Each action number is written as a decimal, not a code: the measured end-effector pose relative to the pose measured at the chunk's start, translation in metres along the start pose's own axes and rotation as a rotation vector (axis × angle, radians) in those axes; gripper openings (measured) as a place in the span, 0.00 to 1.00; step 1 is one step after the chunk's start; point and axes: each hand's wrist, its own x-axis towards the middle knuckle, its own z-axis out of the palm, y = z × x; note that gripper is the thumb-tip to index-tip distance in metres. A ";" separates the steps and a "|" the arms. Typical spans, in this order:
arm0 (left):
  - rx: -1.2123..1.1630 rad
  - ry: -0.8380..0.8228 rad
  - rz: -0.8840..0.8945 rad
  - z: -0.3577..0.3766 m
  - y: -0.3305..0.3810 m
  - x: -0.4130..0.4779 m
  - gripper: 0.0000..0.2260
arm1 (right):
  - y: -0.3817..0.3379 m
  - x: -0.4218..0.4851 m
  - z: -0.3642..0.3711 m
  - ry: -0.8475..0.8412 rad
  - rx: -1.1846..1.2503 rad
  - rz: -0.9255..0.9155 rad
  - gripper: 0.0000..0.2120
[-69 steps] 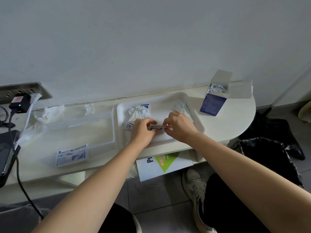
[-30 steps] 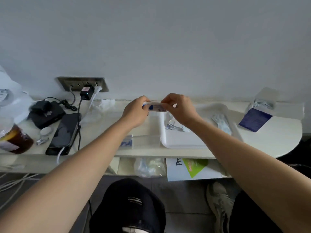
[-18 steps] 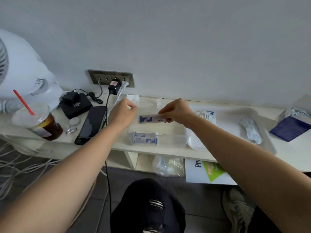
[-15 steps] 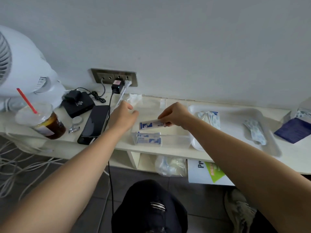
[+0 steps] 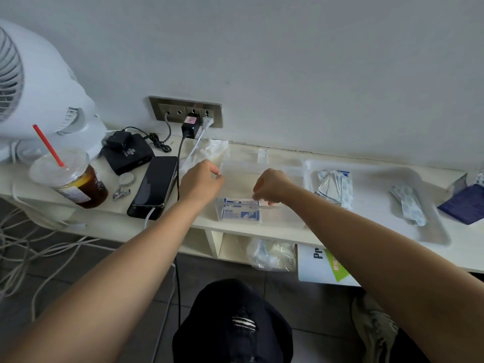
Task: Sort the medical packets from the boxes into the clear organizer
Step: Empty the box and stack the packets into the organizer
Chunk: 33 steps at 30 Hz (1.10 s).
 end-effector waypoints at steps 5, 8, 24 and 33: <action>-0.006 -0.001 0.002 0.001 0.000 0.000 0.11 | -0.004 -0.003 -0.001 -0.061 0.094 0.031 0.11; -0.005 -0.005 -0.002 0.000 0.000 -0.001 0.10 | -0.003 -0.004 -0.003 -0.074 0.105 0.031 0.11; 0.154 0.192 0.197 -0.007 0.021 -0.015 0.11 | 0.003 -0.023 -0.017 -0.207 0.119 -0.006 0.16; 0.555 -0.421 0.224 0.032 0.048 0.002 0.18 | 0.013 -0.014 -0.019 -0.237 0.353 0.139 0.16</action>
